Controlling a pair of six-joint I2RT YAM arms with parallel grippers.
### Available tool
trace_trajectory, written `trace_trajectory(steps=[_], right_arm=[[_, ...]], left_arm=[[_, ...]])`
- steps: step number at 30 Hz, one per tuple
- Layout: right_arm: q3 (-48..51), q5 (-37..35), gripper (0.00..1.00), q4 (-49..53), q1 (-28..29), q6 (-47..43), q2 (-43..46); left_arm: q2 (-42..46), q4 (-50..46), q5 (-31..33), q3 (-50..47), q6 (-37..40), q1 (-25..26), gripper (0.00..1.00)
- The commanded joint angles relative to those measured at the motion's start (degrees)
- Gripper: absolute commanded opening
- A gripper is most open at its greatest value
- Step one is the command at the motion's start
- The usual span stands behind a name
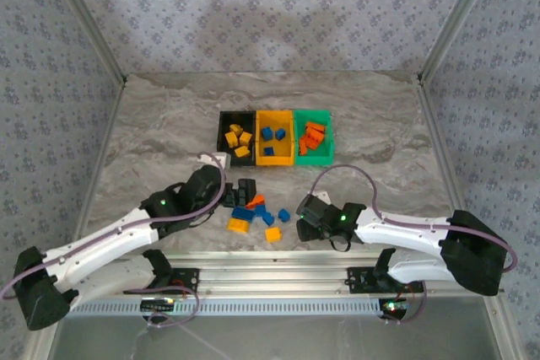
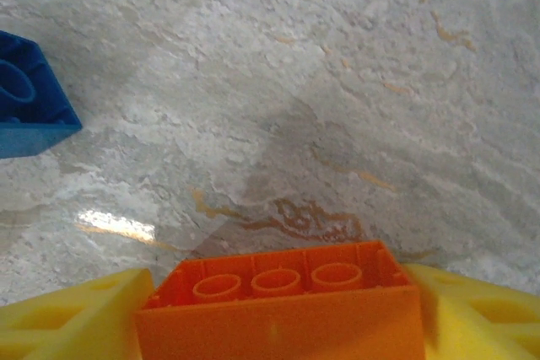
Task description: Sort the legos into containers by color
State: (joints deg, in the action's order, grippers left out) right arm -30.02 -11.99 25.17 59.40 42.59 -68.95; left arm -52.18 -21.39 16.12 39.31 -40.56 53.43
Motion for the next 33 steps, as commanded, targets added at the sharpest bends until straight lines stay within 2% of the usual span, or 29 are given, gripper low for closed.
trace_trajectory(steps=[1,6,10,16,23,29,33], right_arm=[[-2.1,-0.7,0.70,-0.3,0.4,-0.5,-0.2],[-5.2,-1.9,0.61,2.7,0.4,-1.3,2.0],[-10.1,-3.2,0.59,6.2,-1.4,-4.4,4.3],[-19.8,-1.2,0.57,3.8,-14.3,-10.4,1.6],[-32.4,-2.2,0.57,-1.6,-26.8,-12.4,-15.3],[-45.4,-2.4,0.59,-0.9,-31.1,-12.5,-31.5],[-50.2,-2.6,0.64,-1.3,-32.6,-11.4,-37.7]], left_arm=[[2.0,-1.5,2.6,-1.7,-1.1,0.2,1.00],[3.3,-3.1,3.9,-2.4,-1.1,0.2,1.00],[4.3,-3.0,4.4,-3.5,-1.4,0.2,1.00],[5.3,-3.1,4.9,-4.7,-2.2,0.1,1.00],[6.5,-4.0,5.1,-6.5,-4.0,0.0,1.00],[7.0,-4.7,5.3,-7.9,-5.6,-0.2,1.00],[6.5,-4.8,4.4,-7.8,-5.3,-0.6,1.00]])
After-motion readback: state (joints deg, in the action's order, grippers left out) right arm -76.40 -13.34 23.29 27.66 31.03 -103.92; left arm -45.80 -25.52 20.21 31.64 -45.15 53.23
